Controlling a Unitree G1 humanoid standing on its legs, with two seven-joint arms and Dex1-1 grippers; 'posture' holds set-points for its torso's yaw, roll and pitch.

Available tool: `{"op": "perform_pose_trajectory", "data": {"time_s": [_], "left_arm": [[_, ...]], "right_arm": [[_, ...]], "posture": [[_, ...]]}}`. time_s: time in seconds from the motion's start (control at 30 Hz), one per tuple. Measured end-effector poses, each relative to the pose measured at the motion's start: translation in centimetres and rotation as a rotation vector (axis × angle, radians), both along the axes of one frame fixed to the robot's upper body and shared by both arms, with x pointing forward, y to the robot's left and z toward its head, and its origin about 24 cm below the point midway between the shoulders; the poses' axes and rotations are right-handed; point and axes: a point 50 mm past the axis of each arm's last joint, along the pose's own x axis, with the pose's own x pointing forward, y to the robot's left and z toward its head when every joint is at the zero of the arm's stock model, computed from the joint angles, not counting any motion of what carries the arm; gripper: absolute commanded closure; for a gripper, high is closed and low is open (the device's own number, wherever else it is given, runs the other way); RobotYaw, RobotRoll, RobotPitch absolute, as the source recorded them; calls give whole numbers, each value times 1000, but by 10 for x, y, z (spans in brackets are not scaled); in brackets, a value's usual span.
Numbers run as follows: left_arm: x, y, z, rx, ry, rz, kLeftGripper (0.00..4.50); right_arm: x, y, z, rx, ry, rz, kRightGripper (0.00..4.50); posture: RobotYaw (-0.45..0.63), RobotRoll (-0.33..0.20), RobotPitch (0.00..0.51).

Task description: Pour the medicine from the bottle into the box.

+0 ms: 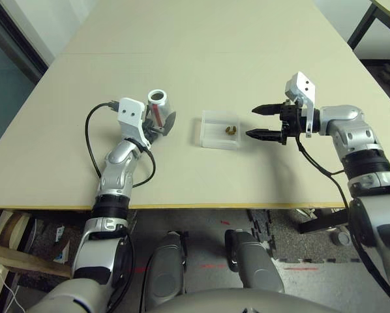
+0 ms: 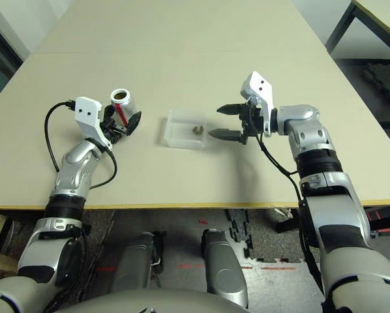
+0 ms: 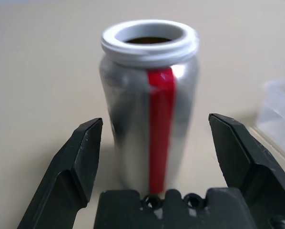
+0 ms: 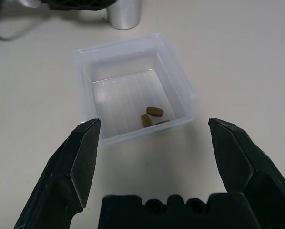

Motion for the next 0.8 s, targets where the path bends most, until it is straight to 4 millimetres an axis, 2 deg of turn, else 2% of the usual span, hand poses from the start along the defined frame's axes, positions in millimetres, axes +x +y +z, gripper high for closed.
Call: {"op": "perform_pose_trajectory", "data": {"time_s": [0.23,0.4,0.5,0.67,0.8], "left_arm": [[-37,7,-3,-9,21,0,31],[-48,20,18,-36,-11,23,31],[-51,36,31,-61,-16,64,31],[-48,79,52,-76,-18,201,31],[-41,105,59,-85,0,276,31]], "right_arm": [[1,-1,0,7,-8,-25,0],[1,-4,-1,27,-10,-51,0],[1,-8,-1,53,-11,-79,0],[0,-19,-1,101,-10,-155,0],[3,-32,4,174,-38,-278,0]], "posture": [[-1,0,163],[4,0,160],[7,0,159],[9,0,160],[-2,0,160]]}}
